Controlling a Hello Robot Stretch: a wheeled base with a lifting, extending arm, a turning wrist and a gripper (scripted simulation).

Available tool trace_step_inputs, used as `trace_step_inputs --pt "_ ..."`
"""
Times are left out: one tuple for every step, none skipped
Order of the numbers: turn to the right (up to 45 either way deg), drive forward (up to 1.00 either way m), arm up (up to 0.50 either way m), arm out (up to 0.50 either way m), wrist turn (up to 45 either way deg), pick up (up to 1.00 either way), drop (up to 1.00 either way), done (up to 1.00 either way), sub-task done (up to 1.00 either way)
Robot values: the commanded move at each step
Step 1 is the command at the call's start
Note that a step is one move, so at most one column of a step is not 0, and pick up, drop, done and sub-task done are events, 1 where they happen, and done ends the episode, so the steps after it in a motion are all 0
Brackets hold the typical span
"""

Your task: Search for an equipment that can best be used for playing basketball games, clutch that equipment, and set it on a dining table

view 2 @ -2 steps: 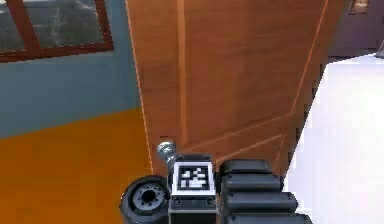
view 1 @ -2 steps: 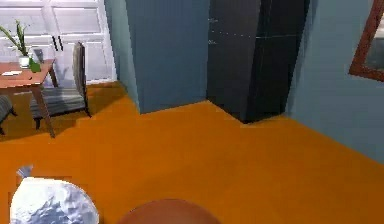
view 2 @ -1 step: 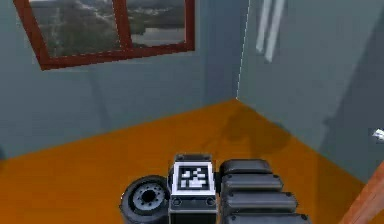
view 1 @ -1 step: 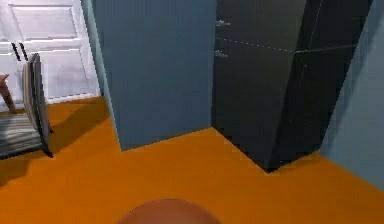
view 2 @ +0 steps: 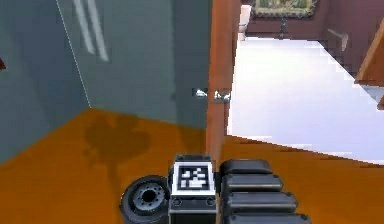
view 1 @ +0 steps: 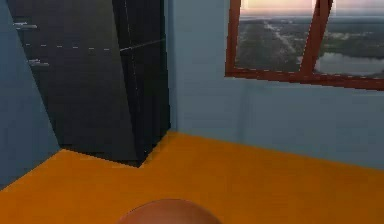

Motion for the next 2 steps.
trace_step_inputs --pt "21.0 0.0 0.0 0.0 0.0 0.0 0.0 0.0 0.0" --pt "0.0 0.05 0.0 0.0 0.0 0.0 0.0 0.0 0.0"
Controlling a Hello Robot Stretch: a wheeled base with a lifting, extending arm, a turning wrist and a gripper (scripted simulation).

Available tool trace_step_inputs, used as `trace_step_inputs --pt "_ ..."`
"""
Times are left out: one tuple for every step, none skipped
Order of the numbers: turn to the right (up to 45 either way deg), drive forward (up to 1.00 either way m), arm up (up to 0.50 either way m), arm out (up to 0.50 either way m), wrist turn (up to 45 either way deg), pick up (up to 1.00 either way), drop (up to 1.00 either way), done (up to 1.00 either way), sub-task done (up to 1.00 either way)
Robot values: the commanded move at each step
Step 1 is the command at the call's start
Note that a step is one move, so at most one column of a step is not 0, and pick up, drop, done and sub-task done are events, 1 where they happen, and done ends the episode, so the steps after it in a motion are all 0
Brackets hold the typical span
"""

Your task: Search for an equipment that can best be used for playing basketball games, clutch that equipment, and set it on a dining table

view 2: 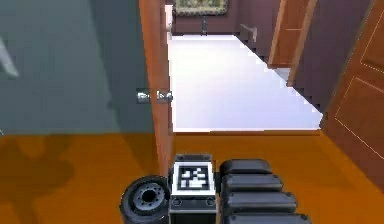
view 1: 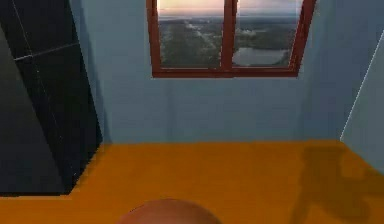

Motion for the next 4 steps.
trace_step_inputs --pt "-45.0 0.0 0.0 0.0 0.0 0.0 0.0 0.0 0.0" --pt "-45.0 0.0 0.0 0.0 0.0 0.0 0.0 0.0 0.0" --pt "0.0 0.65 0.0 0.0 0.0 0.0 0.0 0.0 0.0" --pt "-27.0 0.0 0.0 0.0 0.0 0.0 0.0 0.0 0.0"
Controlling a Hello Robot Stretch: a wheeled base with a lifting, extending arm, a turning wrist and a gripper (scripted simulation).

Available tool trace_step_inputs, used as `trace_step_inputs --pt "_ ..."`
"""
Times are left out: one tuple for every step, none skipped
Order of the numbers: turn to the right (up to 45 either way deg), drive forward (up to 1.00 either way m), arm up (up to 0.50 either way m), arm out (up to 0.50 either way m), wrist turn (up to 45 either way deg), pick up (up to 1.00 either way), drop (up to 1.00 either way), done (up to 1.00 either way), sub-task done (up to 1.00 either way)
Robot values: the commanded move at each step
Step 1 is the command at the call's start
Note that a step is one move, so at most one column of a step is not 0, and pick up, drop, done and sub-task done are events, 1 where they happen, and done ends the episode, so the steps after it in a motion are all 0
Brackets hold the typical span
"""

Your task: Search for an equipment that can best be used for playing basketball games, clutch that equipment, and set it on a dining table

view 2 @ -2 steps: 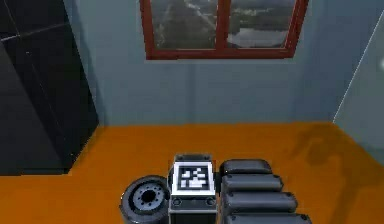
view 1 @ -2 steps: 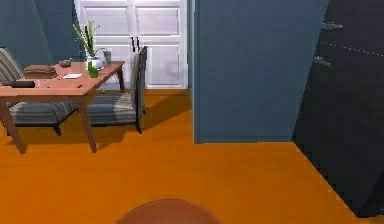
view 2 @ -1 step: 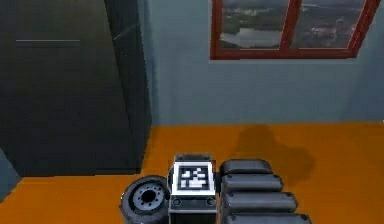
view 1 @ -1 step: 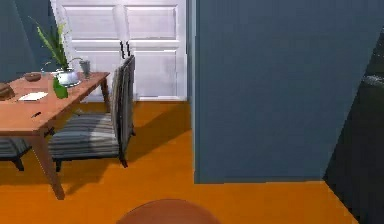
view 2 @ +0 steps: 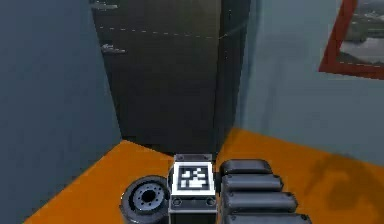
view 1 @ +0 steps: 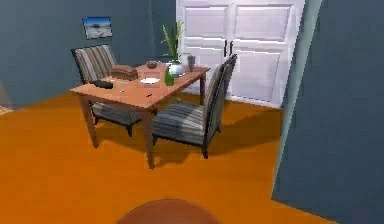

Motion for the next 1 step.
trace_step_inputs --pt "0.0 1.0 0.0 0.0 0.0 0.0 0.0 0.0 0.0"
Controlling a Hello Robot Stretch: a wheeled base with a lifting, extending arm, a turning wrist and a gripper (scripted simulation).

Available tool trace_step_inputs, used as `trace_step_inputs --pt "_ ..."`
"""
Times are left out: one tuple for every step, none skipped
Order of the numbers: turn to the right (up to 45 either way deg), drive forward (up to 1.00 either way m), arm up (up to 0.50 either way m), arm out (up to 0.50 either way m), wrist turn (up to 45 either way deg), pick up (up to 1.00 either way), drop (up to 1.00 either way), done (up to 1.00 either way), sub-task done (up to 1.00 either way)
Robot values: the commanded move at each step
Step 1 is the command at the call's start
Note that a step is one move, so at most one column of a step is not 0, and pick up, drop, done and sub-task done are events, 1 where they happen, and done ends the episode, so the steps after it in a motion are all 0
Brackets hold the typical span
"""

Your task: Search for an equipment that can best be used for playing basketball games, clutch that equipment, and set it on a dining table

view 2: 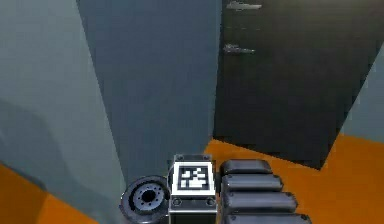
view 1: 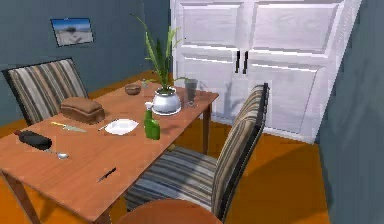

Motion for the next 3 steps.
trace_step_inputs --pt "-9.0 0.0 0.0 0.0 0.0 0.0 0.0 0.0 0.0" --pt "0.0 0.1 0.0 0.0 0.0 0.0 0.0 0.0 0.0" --pt "-45.0 0.0 0.0 0.0 0.0 0.0 0.0 0.0 0.0"
